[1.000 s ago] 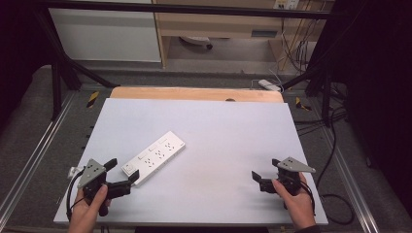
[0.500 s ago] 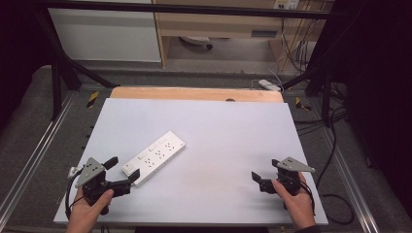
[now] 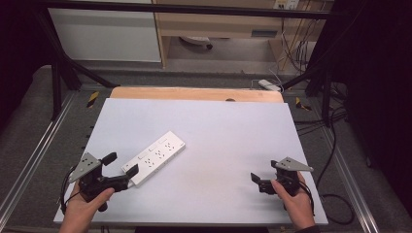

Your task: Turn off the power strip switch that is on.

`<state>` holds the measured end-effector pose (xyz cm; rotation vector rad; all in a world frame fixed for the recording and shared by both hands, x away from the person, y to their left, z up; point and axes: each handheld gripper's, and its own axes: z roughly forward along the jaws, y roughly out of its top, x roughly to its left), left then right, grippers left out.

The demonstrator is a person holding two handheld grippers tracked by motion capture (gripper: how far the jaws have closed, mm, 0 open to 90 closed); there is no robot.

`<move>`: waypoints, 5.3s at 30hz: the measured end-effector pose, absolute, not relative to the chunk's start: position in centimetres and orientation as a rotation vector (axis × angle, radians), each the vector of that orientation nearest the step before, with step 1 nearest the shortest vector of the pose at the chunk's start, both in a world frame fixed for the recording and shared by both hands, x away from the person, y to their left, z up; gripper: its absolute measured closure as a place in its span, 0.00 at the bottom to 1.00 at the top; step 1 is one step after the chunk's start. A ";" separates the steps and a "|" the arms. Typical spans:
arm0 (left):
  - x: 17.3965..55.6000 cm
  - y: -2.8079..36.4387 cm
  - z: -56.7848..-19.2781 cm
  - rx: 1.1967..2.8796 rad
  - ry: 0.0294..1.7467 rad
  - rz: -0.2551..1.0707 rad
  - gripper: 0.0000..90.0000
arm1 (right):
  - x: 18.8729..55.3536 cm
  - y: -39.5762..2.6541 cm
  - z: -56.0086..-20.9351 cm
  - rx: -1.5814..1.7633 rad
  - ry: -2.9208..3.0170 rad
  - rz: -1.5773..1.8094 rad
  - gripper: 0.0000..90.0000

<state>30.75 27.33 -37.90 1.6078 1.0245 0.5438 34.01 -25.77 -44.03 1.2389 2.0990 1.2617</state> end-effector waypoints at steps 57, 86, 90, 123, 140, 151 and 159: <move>36.5 19.8 -31.9 1.690 0.903 0.552 0.06 | 33.8 -25.0 -43.6 1.193 2.102 1.301 0.05; 41.0 17.2 -31.8 1.686 0.913 0.572 0.06 | 33.9 -25.1 -43.6 1.179 2.088 1.307 0.05; 41.4 17.0 -31.8 1.700 0.913 0.575 0.06 | 34.0 -25.1 -43.6 1.183 2.093 1.304 0.05; 45.7 17.3 -33.8 1.748 1.004 0.628 0.13 | 34.1 -25.1 -43.7 1.188 2.096 1.300 0.04; 46.9 17.4 -35.2 1.778 1.064 0.622 0.24 | 34.1 -25.1 -43.7 1.183 2.104 1.293 0.04; 46.9 17.5 -36.4 1.814 1.085 0.593 0.46 | 34.1 -25.1 -43.8 1.186 2.113 1.292 0.04; 47.0 17.7 -37.4 1.837 1.104 0.586 0.57 | 34.1 -25.1 -43.7 1.185 2.113 1.292 0.04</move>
